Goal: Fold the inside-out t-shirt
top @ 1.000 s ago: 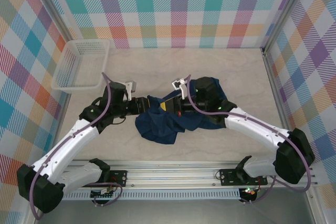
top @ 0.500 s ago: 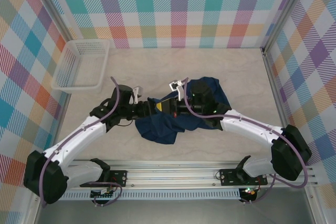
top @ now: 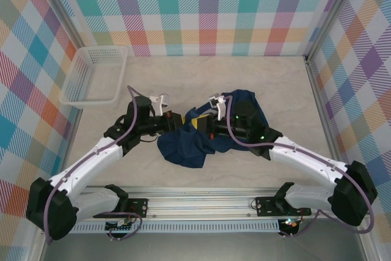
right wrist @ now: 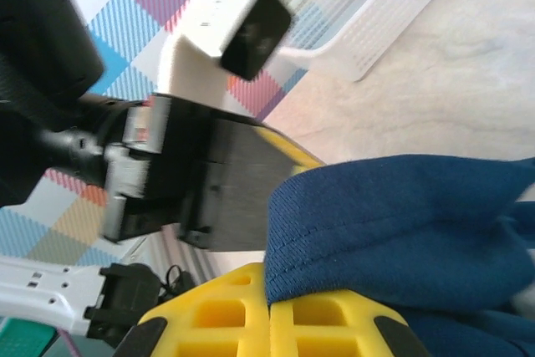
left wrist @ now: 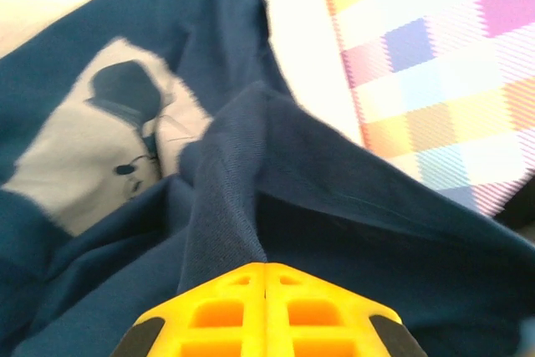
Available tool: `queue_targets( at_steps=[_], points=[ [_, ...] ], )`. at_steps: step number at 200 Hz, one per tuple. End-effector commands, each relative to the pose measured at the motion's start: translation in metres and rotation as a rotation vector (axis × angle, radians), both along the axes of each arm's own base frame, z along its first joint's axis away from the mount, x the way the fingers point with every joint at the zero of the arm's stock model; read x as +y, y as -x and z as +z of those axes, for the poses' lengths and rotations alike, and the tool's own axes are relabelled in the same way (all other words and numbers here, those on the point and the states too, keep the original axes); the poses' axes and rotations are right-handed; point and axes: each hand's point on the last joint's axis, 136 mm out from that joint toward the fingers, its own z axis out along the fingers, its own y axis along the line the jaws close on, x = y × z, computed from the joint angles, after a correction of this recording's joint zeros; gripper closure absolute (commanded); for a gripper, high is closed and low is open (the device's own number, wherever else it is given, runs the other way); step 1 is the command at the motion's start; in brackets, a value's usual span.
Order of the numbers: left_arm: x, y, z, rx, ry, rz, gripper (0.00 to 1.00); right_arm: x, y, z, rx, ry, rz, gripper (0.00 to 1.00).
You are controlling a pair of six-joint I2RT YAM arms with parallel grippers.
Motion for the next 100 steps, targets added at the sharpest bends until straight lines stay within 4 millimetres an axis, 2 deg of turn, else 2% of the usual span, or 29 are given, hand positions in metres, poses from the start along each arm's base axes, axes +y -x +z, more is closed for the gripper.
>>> queue_targets(
  at_steps=[1, 19, 54, 79, 100],
  points=[
    [-0.007, 0.016, 0.052, -0.163, 0.15, -0.084, 1.0, -0.019, -0.011, -0.018, -0.015, 0.098, -0.114, 1.0],
    [-0.007, 0.027, 0.074, -0.238, 0.211, -0.123, 1.0, -0.025, -0.013, -0.022, -0.005, 0.117, -0.143, 1.0],
    [-0.008, 0.043, 0.099, -0.333, 0.274, -0.185, 1.0, -0.028, -0.012, -0.023, -0.005, 0.131, -0.147, 1.0],
    [-0.007, 0.057, 0.116, -0.416, 0.326, -0.24, 1.0, -0.028, -0.009, -0.032, 0.011, 0.167, -0.128, 0.93],
    [-0.005, 0.063, 0.121, -0.462, 0.325, -0.251, 1.0, -0.028, -0.004, -0.034, 0.002, 0.181, -0.093, 1.0]
  ],
)
